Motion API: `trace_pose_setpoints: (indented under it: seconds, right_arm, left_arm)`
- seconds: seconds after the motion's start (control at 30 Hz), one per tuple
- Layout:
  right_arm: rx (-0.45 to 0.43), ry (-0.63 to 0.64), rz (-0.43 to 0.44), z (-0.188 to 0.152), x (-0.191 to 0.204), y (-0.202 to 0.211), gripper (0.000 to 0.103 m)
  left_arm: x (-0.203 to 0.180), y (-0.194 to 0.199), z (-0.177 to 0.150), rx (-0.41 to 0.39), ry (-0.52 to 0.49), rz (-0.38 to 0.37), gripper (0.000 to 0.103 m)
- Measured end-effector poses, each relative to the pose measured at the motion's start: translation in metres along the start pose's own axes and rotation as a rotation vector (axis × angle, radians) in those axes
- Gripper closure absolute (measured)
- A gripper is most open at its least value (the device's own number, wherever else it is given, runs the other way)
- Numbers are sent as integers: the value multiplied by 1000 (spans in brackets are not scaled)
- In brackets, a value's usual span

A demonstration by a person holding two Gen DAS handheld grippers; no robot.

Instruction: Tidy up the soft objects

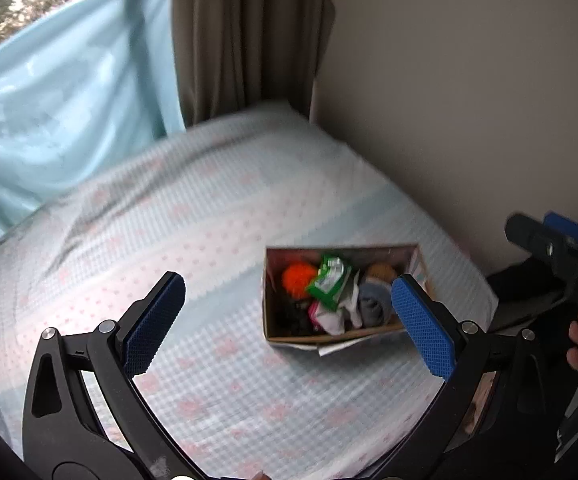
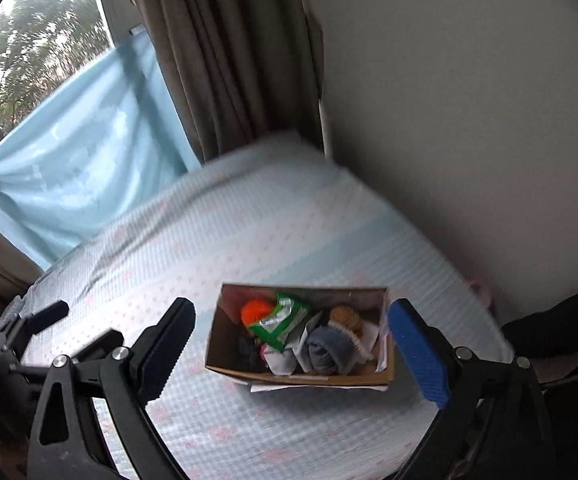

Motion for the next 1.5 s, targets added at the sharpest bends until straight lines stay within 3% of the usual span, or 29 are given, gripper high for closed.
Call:
trace_pose_setpoints:
  seconds: [0.3,0.37,0.57,1.5]
  right_arm:
    - [-184,13,-36,-21,22,81,5]
    - [-216,20,-68,-28,26,92,0]
    - [-281,16,-87,-43,31,112,0]
    - [-322,19,-101,-48,26,128,0]
  left_arm:
    - [10,87,-8,-191,-16,7,0]
    - [8,100,-12,-231,-31,13,0]
    - [1,130,-23,-312,-68,33,0]
    - [-7,140,-28,-352,-75,43,0]
Point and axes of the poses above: each gripper's, at about its wrist camera, not at the fingertips, and y roughly against the way its jaws point, x to its left, z to its top, the point moved 1 cm from there along -y, roughly the way its jaws point, and after that the axes turned 1 degree about -y, right-handed, at the moved point
